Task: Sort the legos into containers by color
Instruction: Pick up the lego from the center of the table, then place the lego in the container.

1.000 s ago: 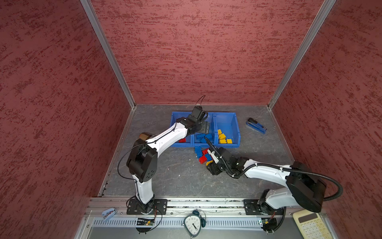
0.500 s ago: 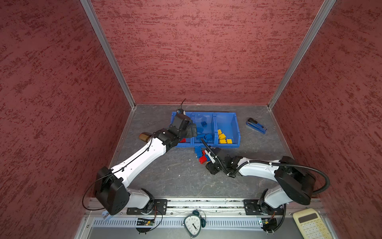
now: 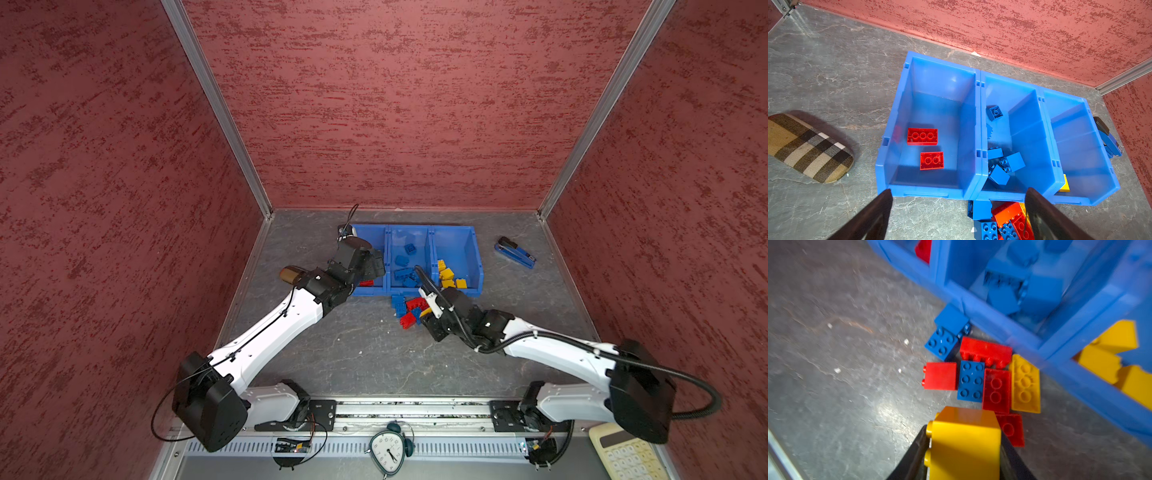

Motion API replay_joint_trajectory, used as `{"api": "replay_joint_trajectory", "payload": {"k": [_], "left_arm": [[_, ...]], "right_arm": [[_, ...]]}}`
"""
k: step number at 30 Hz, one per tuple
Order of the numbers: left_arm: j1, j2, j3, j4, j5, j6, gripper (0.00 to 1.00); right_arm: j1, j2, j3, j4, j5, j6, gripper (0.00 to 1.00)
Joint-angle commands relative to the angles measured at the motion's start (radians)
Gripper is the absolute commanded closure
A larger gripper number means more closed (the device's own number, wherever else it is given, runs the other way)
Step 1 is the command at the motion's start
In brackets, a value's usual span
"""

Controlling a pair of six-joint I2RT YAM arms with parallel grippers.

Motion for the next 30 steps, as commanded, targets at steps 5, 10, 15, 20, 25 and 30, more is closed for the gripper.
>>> {"api": "replay_joint_trajectory", "payload": {"k": [5, 10, 15, 20, 25, 30], "left_arm": [[0.001, -0.022, -0.029, 0.064, 0.001, 0.008, 0.01], [-0.007, -0.038, -0.053, 0.078, -0.009, 0.014, 0.01], [-0.017, -0.084, -0.110, 0.130, -0.027, 0.020, 0.01], [-0.038, -0.136, -0.170, 0.160, -0.092, 0.017, 0.01], [-0.040, -0.131, -0.160, 0.109, -0.103, -0.002, 0.00], [-0.041, -0.095, -0.138, 0.068, -0.101, -0.004, 0.01]], "right_arm": [[-0.260, 0.033, 0.096, 0.040, 0.007, 0.014, 0.74], [-0.379, 0.199, 0.162, 0.155, 0.010, 0.101, 0.74], [-0.408, 0.392, 0.261, 0.176, 0.137, 0.119, 0.74], [-0.413, 0.474, 0.314, 0.202, 0.201, 0.109, 0.70], [-0.413, 0.433, 0.315, 0.194, 0.175, 0.106, 0.45], [-0.413, 0.324, 0.261, 0.173, 0.169, 0.089, 0.31]]}}
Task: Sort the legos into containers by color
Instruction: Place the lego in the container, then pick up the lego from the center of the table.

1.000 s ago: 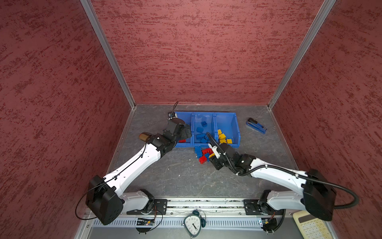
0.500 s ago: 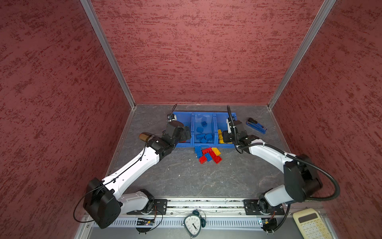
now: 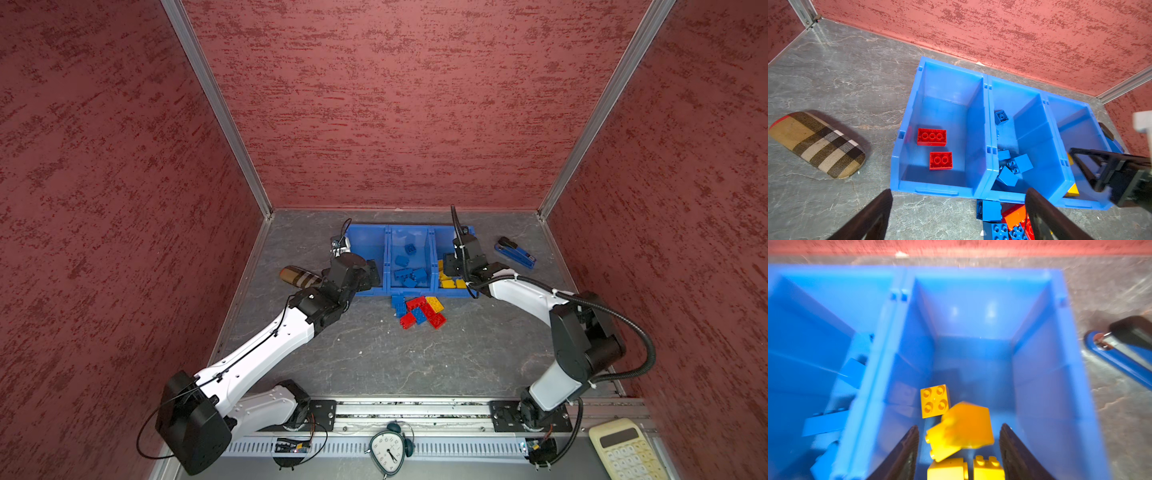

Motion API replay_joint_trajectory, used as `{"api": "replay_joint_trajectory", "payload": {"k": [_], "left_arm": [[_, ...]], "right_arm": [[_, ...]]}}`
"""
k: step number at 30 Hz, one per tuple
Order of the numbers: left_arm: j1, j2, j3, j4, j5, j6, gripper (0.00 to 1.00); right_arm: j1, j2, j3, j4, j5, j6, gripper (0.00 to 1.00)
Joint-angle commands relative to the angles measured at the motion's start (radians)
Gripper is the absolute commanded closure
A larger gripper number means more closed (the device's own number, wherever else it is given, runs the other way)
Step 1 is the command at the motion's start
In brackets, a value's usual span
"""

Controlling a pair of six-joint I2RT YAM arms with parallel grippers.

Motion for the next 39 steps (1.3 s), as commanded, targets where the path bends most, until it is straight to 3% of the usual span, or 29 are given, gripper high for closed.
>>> {"api": "replay_joint_trajectory", "payload": {"k": [1, 3, 4, 5, 16, 23, 27, 30, 35, 39], "left_arm": [[-0.007, 0.027, 0.030, -0.040, -0.014, -0.005, 0.01], [-0.009, 0.045, 0.044, -0.054, -0.014, -0.006, 0.00], [-0.010, 0.052, 0.049, -0.059, -0.016, -0.008, 0.01], [-0.011, 0.061, 0.054, -0.063, -0.014, -0.010, 0.00], [-0.066, 0.072, 0.048, -0.111, 0.136, -0.003, 0.00], [-0.271, 0.162, 0.054, -0.226, 0.176, 0.100, 0.01], [-0.401, 0.312, 0.097, -0.270, 0.162, 0.158, 0.01], [-0.443, 0.411, 0.122, -0.260, 0.163, 0.170, 0.01], [-0.443, 0.468, 0.110, -0.175, 0.241, 0.173, 0.01], [-0.409, 0.480, 0.098, -0.152, 0.264, 0.151, 0.13]], "right_arm": [[-0.005, -0.091, -0.030, 0.005, 0.018, -0.007, 0.28], [-0.006, -0.145, -0.056, 0.001, -0.004, -0.015, 0.14], [-0.005, -0.167, -0.073, 0.004, -0.021, -0.018, 0.02], [-0.005, -0.214, -0.094, 0.014, -0.038, -0.024, 0.01], [-0.005, -0.595, -0.438, 0.212, -0.109, 0.024, 0.01], [-0.004, -0.721, -0.574, 0.255, -0.093, 0.134, 0.01], [-0.005, -0.741, -0.605, 0.294, -0.080, 0.155, 0.01], [-0.006, -0.729, -0.597, 0.283, -0.062, 0.163, 0.01], [-0.005, -0.703, -0.582, 0.256, -0.062, 0.165, 0.01], [-0.005, -0.694, -0.581, 0.252, -0.051, 0.168, 0.01]]}}
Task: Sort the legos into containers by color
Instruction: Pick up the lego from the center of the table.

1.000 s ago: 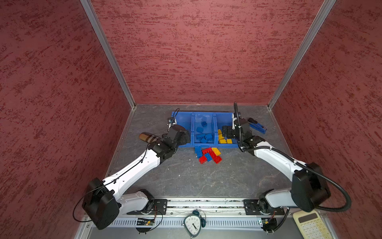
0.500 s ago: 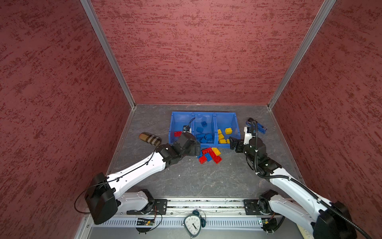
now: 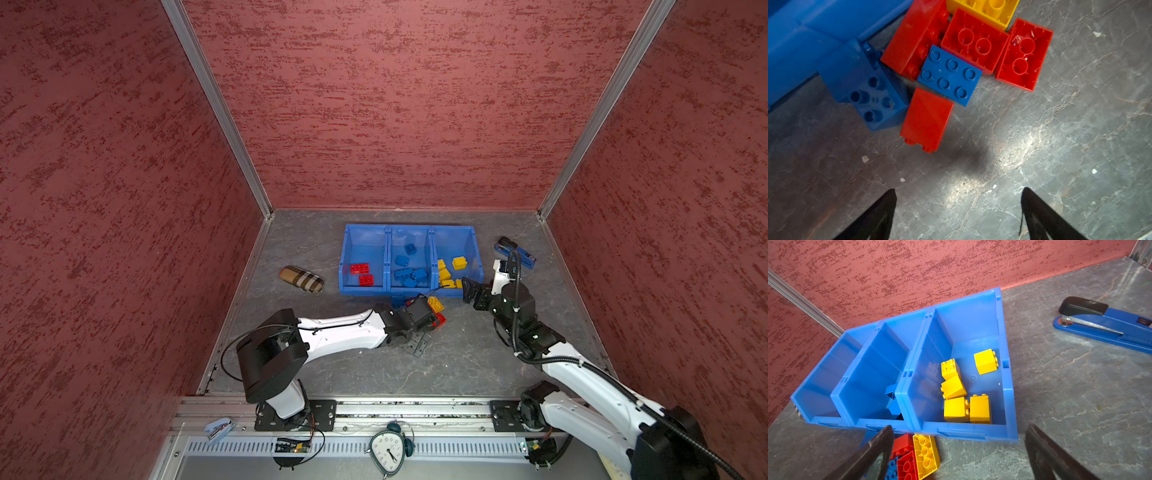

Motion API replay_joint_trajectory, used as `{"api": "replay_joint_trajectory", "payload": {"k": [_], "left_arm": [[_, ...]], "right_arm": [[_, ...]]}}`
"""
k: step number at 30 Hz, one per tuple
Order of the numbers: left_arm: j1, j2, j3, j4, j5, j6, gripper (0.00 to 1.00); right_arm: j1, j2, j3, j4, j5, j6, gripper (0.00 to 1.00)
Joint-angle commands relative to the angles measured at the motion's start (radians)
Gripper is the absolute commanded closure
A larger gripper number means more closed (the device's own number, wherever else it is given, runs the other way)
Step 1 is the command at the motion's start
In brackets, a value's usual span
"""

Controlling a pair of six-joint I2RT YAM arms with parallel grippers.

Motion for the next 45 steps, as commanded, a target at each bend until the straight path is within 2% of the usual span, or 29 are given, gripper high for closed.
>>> {"api": "replay_joint_trajectory", "payload": {"k": [1, 5, 10, 14, 22, 34, 37, 42, 45], "left_arm": [[0.039, 0.008, -0.009, 0.049, 0.040, -0.019, 0.19], [0.079, 0.019, -0.033, 0.114, 0.097, -0.013, 0.34], [0.090, 0.078, -0.008, 0.130, 0.083, 0.017, 0.40], [0.096, 0.111, 0.007, 0.135, 0.055, 0.024, 0.41], [0.098, 0.163, 0.019, 0.176, 0.006, 0.019, 0.36], [0.126, 0.202, 0.053, 0.250, 0.043, 0.087, 0.36], [0.106, 0.203, 0.058, 0.242, 0.048, 0.106, 0.40], [0.085, 0.204, 0.049, 0.215, 0.025, 0.103, 0.53], [0.080, 0.198, 0.039, 0.206, 0.036, 0.093, 0.57]], "right_arm": [[-0.005, 0.003, 0.025, 0.016, 0.023, 0.016, 0.01], [-0.005, 0.004, 0.022, 0.018, 0.029, 0.028, 0.01], [-0.005, 0.003, 0.022, 0.015, 0.039, 0.035, 0.01], [-0.005, -0.005, 0.023, 0.008, 0.030, 0.035, 0.01], [-0.005, -0.013, 0.023, 0.002, 0.021, 0.034, 0.01], [-0.005, 0.009, 0.026, 0.005, 0.003, 0.043, 0.01], [-0.006, 0.011, 0.026, 0.002, 0.005, 0.045, 0.01], [-0.005, 0.012, 0.026, 0.001, 0.012, 0.044, 0.01], [-0.005, 0.015, 0.028, 0.002, 0.011, 0.040, 0.01]]}}
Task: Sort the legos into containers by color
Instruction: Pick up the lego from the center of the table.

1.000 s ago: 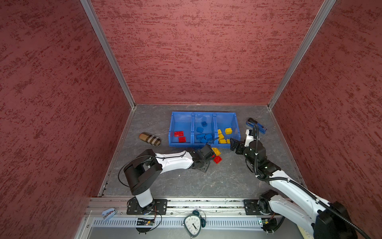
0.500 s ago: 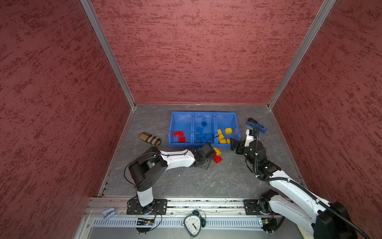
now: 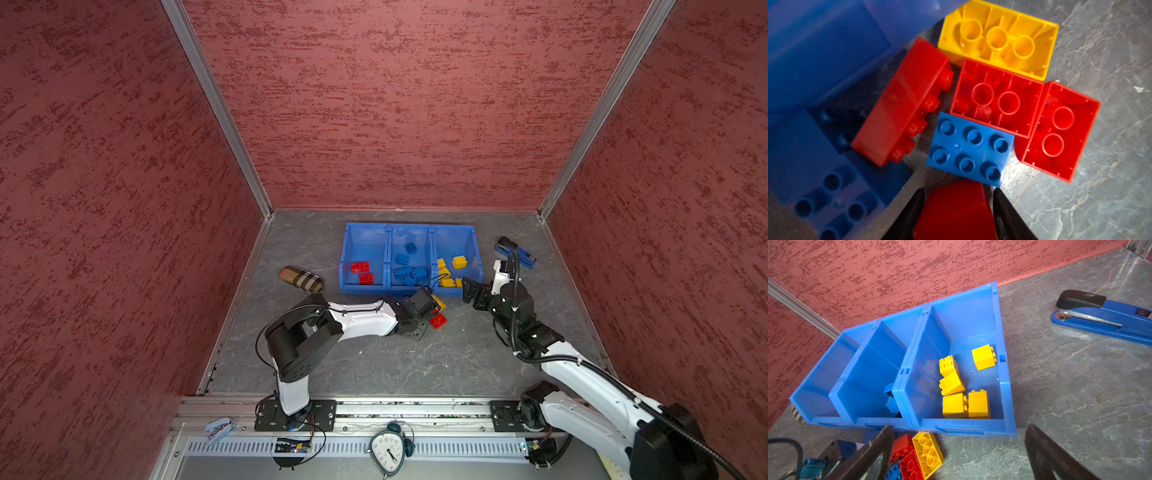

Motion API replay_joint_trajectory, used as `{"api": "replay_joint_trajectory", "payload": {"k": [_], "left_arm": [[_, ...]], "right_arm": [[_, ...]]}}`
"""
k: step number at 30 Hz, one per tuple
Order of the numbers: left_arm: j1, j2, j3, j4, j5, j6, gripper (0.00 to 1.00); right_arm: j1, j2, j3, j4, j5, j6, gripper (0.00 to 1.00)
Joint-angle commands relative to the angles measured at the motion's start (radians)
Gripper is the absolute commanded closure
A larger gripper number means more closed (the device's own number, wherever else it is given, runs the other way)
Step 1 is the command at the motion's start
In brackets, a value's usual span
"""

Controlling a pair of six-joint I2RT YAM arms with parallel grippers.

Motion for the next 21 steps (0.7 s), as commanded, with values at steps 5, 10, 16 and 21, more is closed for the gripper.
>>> {"api": "replay_joint_trajectory", "payload": {"k": [5, 10, 16, 21], "left_arm": [[-0.014, -0.010, -0.015, -0.027, -0.007, -0.015, 0.59], [-0.030, -0.082, -0.032, -0.063, -0.058, -0.045, 0.67], [-0.056, -0.288, -0.100, -0.080, -0.071, -0.099, 0.83], [-0.018, -0.433, -0.125, -0.107, -0.110, -0.113, 1.00]], "right_arm": [[-0.006, 0.007, 0.032, 0.003, 0.002, 0.006, 0.01], [-0.005, 0.011, 0.040, 0.001, -0.002, 0.000, 0.01], [-0.005, -0.002, 0.035, 0.034, -0.044, -0.023, 0.01], [-0.005, -0.015, 0.024, 0.105, -0.137, -0.040, 0.01]]}}
